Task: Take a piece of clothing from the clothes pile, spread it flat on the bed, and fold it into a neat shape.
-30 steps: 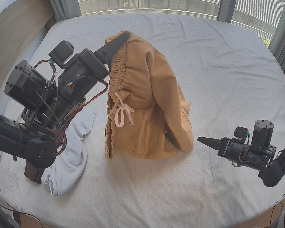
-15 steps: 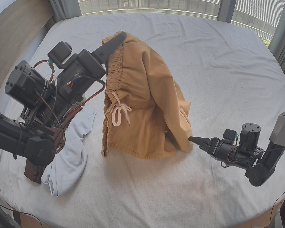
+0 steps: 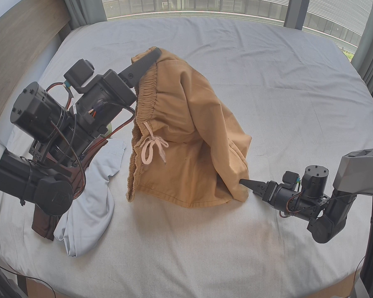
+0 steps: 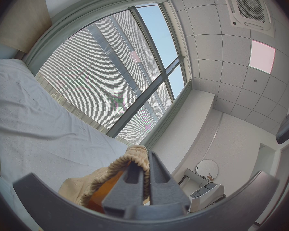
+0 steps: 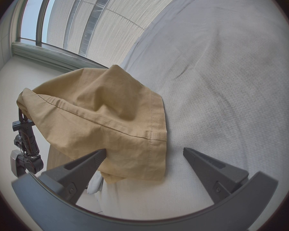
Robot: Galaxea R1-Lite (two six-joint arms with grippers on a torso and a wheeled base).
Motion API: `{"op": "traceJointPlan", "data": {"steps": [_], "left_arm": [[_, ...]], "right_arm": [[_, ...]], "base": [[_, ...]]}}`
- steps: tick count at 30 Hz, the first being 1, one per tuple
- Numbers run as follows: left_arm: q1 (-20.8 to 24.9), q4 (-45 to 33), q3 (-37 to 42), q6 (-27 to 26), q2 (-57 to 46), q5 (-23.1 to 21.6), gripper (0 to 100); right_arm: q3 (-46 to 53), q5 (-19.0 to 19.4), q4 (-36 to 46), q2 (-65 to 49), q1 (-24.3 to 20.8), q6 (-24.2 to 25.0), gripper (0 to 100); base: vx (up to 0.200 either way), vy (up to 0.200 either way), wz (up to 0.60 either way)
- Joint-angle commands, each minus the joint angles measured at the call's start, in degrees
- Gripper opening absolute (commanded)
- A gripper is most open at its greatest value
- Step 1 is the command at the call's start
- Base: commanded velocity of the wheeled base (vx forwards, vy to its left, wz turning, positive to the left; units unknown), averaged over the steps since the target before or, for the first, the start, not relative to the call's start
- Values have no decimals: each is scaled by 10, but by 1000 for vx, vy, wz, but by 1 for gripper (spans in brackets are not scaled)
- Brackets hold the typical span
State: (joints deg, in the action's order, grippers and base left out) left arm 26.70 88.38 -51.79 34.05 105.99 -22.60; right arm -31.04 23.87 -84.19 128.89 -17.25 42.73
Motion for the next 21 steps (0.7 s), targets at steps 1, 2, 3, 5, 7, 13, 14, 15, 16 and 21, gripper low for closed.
{"op": "traceJointPlan", "data": {"steps": [1,2,3,5,7,13,14,15,16,21], "left_arm": [[-6,0,-1,1,2,0,0],[-6,0,-1,1,3,0,0],[-6,0,-1,1,3,0,0],[-5,0,-1,1,3,0,0],[-5,0,-1,1,5,0,0],[-5,0,-1,0,6,0,0],[-5,0,-1,0,6,0,0],[-5,0,-1,0,6,0,0],[-5,0,-1,0,6,0,0],[-6,0,0,0,7,0,0]], "right_arm": [[-9,10,-18,23,-3,1,100],[-10,13,-31,28,-4,1,100],[-11,14,-41,35,-5,2,100],[-17,15,-41,43,-6,1,100],[-24,15,-41,44,-10,1,100],[-45,20,-41,54,-11,3,100],[-47,20,-41,55,-11,3,0],[-53,20,-41,56,-11,4,0],[-54,20,-42,58,-12,5,0],[-56,27,-43,58,-15,9,0]], "base": [[0,0,0],[0,0,0],[0,0,0],[0,0,0],[0,0,0],[0,0,0],[0,0,0],[0,0,0],[0,0,0],[0,0,0]]}}
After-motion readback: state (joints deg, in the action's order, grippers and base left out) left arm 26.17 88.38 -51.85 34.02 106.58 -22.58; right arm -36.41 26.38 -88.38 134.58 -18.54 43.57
